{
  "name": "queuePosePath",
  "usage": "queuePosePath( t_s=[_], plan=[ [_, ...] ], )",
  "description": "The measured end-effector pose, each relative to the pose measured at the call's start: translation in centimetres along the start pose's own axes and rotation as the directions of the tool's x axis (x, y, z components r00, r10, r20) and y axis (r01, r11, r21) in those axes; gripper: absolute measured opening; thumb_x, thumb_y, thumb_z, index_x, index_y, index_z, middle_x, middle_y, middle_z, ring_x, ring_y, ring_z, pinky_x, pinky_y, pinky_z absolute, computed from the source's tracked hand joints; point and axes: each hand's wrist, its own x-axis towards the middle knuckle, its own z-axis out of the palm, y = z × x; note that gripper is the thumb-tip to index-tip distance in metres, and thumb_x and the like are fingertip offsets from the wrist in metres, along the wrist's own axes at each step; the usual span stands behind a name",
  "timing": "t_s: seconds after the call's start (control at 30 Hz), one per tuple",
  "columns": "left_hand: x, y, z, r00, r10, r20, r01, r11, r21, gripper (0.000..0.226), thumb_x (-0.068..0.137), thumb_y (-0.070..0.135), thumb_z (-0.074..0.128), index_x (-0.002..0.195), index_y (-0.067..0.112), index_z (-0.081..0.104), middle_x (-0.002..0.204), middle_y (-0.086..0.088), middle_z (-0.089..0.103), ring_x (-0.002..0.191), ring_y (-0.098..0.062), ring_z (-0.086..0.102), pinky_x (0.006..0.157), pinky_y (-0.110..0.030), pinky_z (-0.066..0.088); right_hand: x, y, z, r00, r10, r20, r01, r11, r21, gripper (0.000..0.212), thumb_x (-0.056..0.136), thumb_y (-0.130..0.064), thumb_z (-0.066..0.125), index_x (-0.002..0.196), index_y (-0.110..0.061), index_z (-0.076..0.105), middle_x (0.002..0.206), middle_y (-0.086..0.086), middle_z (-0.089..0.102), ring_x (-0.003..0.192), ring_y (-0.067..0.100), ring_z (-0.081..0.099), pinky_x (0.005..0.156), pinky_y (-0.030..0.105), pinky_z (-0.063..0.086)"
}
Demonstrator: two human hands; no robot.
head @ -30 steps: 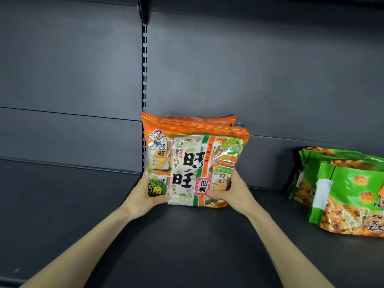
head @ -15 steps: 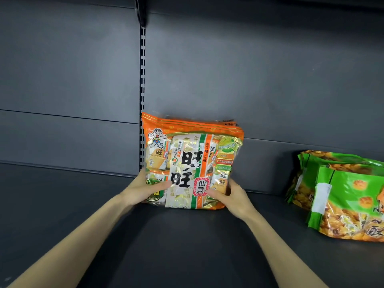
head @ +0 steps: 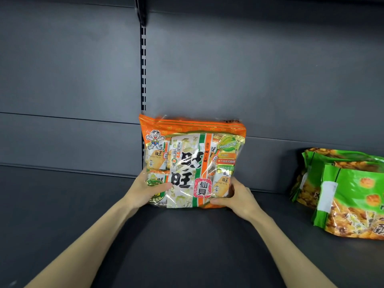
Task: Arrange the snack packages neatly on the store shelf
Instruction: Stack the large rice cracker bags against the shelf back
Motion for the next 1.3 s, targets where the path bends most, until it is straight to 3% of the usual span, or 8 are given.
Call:
queuePosePath(
  t_s=[0.2, 0.3, 0.4, 0.5, 0.57, 0.67, 0.87, 1.3],
  plan=[
    [0.5, -1.2, -0.2, 0.990, -0.142, -0.010, 0.133, 0.898, 0.420, 0.094, 0.068, 0.079, 0.057, 0.142, 0.043, 0.011, 0.133, 0.019, 0.053, 0.130, -0.017, 0.045, 0.115, -0.053, 0.013, 0.1, 0.2, 0.1, 0.995, 0.096, 0.037, -0.094, 0.994, -0.058, 0.059, 0.065, -0.045, 0.081, 0.115, -0.021, 0.064, 0.114, -0.006, 0.068, 0.105, 0.013, 0.062, 0.097, 0.032, 0.047],
    [0.5, -0.6, 0.2, 0.970, -0.220, -0.106, 0.240, 0.771, 0.590, 0.083, 0.078, 0.075, 0.044, 0.143, 0.034, 0.013, 0.129, 0.012, 0.056, 0.129, -0.022, 0.044, 0.112, -0.054, 0.002, 0.1, 0.3, 0.0, 0.990, 0.133, 0.033, -0.128, 0.984, -0.126, 0.070, 0.057, -0.062, 0.076, 0.116, -0.025, 0.064, 0.116, -0.007, 0.067, 0.108, 0.015, 0.060, 0.101, 0.037, 0.045],
    [2.0, -1.9, -1.1, 0.978, -0.200, -0.050, 0.203, 0.889, 0.411, 0.082, 0.058, 0.079, 0.067, 0.126, 0.041, 0.039, 0.117, 0.025, 0.062, 0.118, -0.012, 0.054, 0.113, -0.057, 0.019, -0.1, 0.3, 0.0, 0.988, 0.150, 0.032, -0.137, 0.957, -0.254, 0.076, 0.056, -0.073, 0.069, 0.119, -0.033, 0.058, 0.123, -0.009, 0.062, 0.121, 0.020, 0.051, 0.110, 0.045, 0.031],
    [1.4, -0.3, -1.0, 0.989, -0.146, -0.037, 0.150, 0.971, 0.186, 0.088, 0.054, 0.046, 0.089, 0.125, 0.024, 0.042, 0.112, 0.011, 0.067, 0.104, -0.011, 0.064, 0.098, -0.044, 0.047, -0.2, 0.0, 0.0, 0.991, 0.124, 0.059, -0.114, 0.982, -0.150, 0.092, 0.044, -0.075, 0.073, 0.122, -0.037, 0.042, 0.123, -0.014, 0.059, 0.122, 0.017, 0.050, 0.110, 0.046, 0.031],
    [1.1, 1.6, -0.1, 0.993, -0.071, -0.092, 0.076, 0.996, 0.056, 0.083, 0.063, 0.025, 0.087, 0.127, 0.021, 0.035, 0.113, 0.008, 0.063, 0.102, -0.012, 0.063, 0.093, -0.038, 0.050, -0.3, -0.2, 0.0, 0.993, 0.083, 0.079, -0.085, 0.996, 0.010, 0.091, 0.052, -0.055, 0.084, 0.126, -0.033, 0.034, 0.119, -0.016, 0.059, 0.115, 0.010, 0.055, 0.105, 0.036, 0.040],
    [1.9, 4.2, 0.1, 0.984, 0.034, -0.173, -0.043, 0.998, -0.049, 0.084, 0.068, 0.026, 0.081, 0.135, 0.020, 0.031, 0.115, 0.004, 0.063, 0.100, -0.015, 0.065, 0.088, -0.038, 0.053, -0.6, -0.6, 0.0, 0.994, 0.002, 0.111, -0.019, 0.989, 0.150, 0.095, 0.062, -0.026, 0.087, 0.135, -0.027, 0.027, 0.117, -0.018, 0.060, 0.106, 0.000, 0.059, 0.090, 0.017, 0.044],
    [3.7, 6.2, 0.0, 0.959, 0.095, -0.268, -0.076, 0.994, 0.082, 0.050, 0.078, 0.040, 0.072, 0.119, 0.024, 0.047, 0.107, 0.007, 0.064, 0.101, -0.019, 0.063, 0.092, -0.039, 0.050, -0.5, -0.4, 0.1, 0.997, 0.016, 0.073, -0.022, 0.997, 0.074, 0.092, 0.066, -0.030, 0.084, 0.138, -0.031, 0.026, 0.114, -0.019, 0.060, 0.107, 0.004, 0.057, 0.101, 0.031, 0.044],
    [3.9, 6.4, 0.2, 0.935, 0.087, -0.343, 0.003, 0.968, 0.252, 0.054, 0.083, 0.049, 0.063, 0.124, 0.019, 0.044, 0.092, 0.010, 0.058, 0.092, -0.017, 0.057, 0.081, -0.031, 0.044, -0.7, -0.5, 0.4, 0.996, 0.018, 0.091, -0.016, 0.999, -0.028, 0.089, 0.073, -0.043, 0.076, 0.143, -0.036, 0.021, 0.127, -0.011, 0.059, 0.119, 0.013, 0.055, 0.106, 0.035, 0.041]
  ],
)
